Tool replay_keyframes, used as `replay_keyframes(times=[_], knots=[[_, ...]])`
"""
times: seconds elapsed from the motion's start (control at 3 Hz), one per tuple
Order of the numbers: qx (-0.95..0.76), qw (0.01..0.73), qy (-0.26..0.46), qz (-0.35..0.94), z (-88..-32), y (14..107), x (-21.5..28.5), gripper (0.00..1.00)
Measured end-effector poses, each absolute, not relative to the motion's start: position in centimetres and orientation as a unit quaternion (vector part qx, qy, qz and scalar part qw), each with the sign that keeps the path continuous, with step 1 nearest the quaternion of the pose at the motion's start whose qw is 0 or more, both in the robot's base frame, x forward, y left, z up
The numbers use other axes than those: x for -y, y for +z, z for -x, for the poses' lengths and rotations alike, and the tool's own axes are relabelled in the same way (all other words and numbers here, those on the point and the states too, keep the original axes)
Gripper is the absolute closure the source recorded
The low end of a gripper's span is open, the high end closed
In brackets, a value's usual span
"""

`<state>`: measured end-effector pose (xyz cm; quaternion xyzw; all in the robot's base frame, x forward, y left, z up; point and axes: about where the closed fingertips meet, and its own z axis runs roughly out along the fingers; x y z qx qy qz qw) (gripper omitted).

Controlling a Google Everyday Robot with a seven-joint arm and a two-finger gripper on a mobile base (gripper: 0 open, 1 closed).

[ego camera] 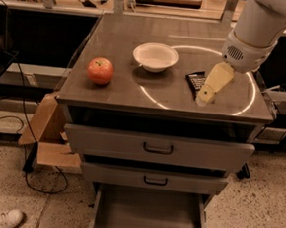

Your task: Place rxbar chocolate into bottom drawer

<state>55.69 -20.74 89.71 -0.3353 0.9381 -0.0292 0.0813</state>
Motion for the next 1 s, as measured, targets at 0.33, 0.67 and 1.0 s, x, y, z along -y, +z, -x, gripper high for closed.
replay_keyframes(times=[0.33, 0.67, 1.0], knots=[[-0.946, 0.073, -0.028, 0.315, -56.6, 89.1, 20.6, 0.00], [-0.952, 0.055, -0.026, 0.299, -57.4, 87.9, 20.4, 0.00], [-0.952, 0.055, -0.026, 0.299, -57.4, 87.9, 20.4, 0.00]])
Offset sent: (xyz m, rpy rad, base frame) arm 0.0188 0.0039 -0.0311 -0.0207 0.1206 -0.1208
